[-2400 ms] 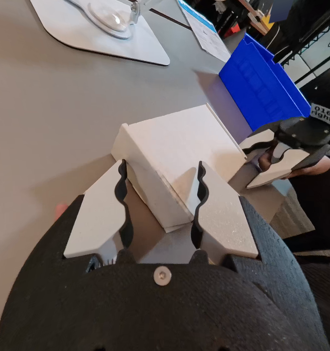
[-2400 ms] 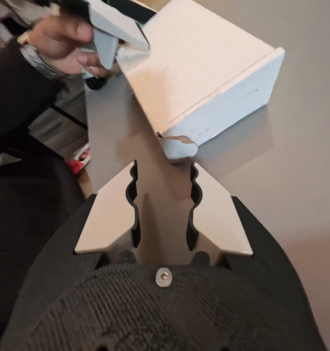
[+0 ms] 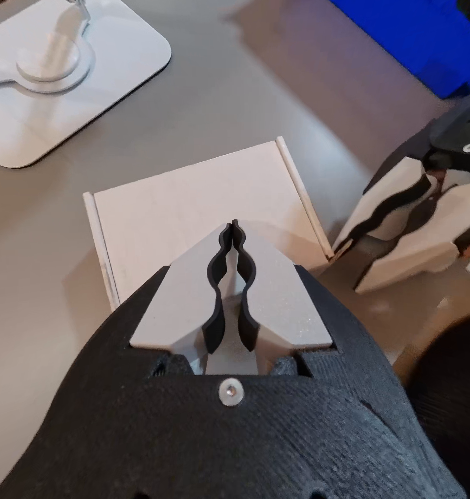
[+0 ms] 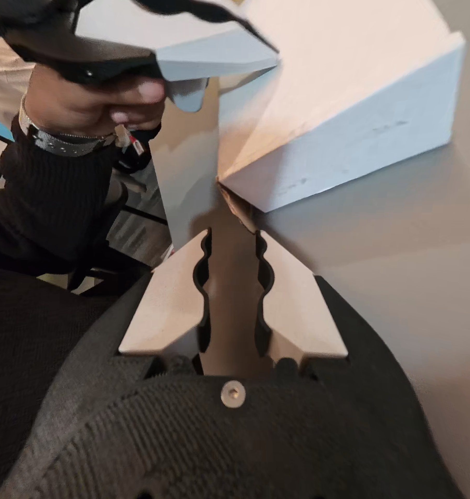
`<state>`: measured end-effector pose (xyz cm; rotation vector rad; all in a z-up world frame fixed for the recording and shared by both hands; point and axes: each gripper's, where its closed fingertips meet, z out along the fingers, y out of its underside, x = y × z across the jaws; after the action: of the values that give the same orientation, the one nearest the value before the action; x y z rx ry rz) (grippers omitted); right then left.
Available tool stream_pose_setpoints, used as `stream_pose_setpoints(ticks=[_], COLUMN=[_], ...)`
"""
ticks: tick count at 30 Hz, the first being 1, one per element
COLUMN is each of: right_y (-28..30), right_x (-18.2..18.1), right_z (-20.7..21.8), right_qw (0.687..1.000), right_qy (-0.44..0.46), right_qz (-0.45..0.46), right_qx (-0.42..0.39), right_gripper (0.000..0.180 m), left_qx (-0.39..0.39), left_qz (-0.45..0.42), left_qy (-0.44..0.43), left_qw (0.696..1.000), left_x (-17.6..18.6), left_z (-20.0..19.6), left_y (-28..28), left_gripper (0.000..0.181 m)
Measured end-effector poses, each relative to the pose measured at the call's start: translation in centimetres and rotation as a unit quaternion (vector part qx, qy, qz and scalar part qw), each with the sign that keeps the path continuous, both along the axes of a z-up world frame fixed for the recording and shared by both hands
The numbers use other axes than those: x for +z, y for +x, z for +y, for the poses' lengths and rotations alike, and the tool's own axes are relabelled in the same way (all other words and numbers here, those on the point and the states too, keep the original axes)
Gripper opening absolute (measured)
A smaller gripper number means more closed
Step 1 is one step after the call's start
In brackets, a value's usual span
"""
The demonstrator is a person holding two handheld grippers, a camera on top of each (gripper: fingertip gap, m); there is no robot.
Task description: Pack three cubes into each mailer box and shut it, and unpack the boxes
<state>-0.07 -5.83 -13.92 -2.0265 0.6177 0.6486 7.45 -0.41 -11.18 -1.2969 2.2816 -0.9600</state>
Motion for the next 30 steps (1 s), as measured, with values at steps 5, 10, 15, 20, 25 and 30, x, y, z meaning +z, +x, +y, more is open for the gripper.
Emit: stream_pose_setpoints(ticks=[5,10,15,20,25,30], right_y=[0.5,2.2,4.9,8.0,8.0,6.5], right_x=[-0.3,-0.3,1.0,2.8,3.2,1.8], right_z=[0.4,-0.2,-1.2,-2.3,-2.4,-1.8], right_qw=[0.998,0.996,0.991,0.966,0.963,0.979], right_qy=[-0.023,-0.017,0.012,0.019,0.021,0.004], right_qz=[-0.047,-0.075,-0.098,-0.214,-0.228,-0.153], right_qx=[-0.025,-0.044,-0.091,-0.14,-0.145,-0.135], right_gripper=[0.03,0.028,0.035,0.043,0.048,0.052], left_qx=[0.0,0.019,0.054,0.102,0.158,0.143], left_qz=[-0.007,-0.044,-0.095,-0.137,-0.151,-0.079], left_qy=[-0.033,-0.138,-0.19,-0.083,-0.028,-0.177], left_qw=[0.999,0.989,0.976,0.982,0.976,0.971], left_x=[0.2,1.0,3.4,0.9,0.0,-0.8], left_z=[0.0,0.7,2.3,3.0,6.9,6.8], left_y=[0.1,-0.1,-1.8,-4.4,-3.8,-3.1], left_gripper=[0.0,0.0,0.033,0.09,0.099,0.094])
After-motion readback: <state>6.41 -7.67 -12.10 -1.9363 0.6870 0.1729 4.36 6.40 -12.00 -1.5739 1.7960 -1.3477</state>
